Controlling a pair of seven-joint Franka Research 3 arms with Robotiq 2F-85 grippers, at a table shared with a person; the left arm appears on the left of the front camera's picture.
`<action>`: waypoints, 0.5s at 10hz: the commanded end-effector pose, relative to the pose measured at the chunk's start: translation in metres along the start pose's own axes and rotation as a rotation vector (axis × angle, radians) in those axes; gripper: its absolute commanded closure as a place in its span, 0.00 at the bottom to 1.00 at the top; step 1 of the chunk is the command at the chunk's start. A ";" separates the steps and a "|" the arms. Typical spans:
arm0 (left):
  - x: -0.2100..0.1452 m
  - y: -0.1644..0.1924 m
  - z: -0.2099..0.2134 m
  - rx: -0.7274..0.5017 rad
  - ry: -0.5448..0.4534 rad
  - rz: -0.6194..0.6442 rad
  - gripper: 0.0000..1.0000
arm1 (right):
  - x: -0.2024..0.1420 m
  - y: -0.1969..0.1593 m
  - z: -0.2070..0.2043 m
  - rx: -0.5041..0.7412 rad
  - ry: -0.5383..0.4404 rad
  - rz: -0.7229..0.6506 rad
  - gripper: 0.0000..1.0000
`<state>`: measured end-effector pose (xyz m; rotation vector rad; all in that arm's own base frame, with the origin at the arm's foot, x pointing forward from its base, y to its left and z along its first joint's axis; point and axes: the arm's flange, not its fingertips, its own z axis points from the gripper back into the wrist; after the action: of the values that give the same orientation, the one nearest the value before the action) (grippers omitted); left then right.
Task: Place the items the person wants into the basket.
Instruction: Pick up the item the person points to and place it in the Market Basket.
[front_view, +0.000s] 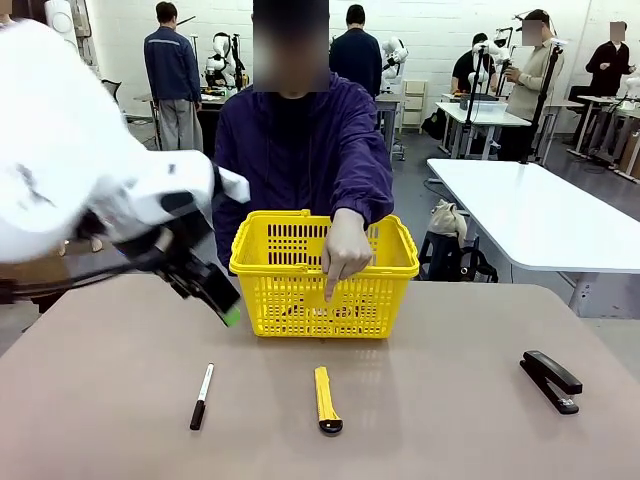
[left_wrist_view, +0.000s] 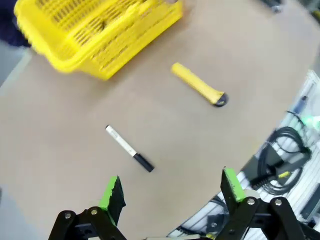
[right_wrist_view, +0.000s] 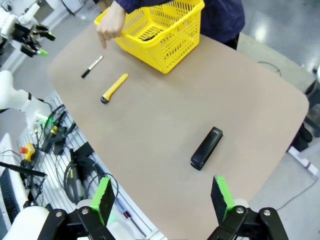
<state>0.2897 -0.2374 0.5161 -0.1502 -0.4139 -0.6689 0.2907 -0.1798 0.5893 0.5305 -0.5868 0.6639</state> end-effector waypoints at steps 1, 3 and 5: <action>0.024 0.002 -0.032 0.090 0.145 0.072 0.00 | -0.001 -0.001 0.000 0.018 -0.031 0.015 0.00; 0.036 0.004 -0.041 0.057 0.152 0.098 0.00 | -0.001 -0.001 0.000 0.018 -0.031 0.015 0.00; 0.040 0.011 -0.048 0.036 0.135 0.141 0.00 | -0.001 -0.001 0.000 0.018 -0.031 0.015 0.00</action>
<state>0.3416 -0.2611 0.4822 -0.0648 -0.2797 -0.5583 0.2906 -0.1800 0.5893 0.5306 -0.5872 0.6633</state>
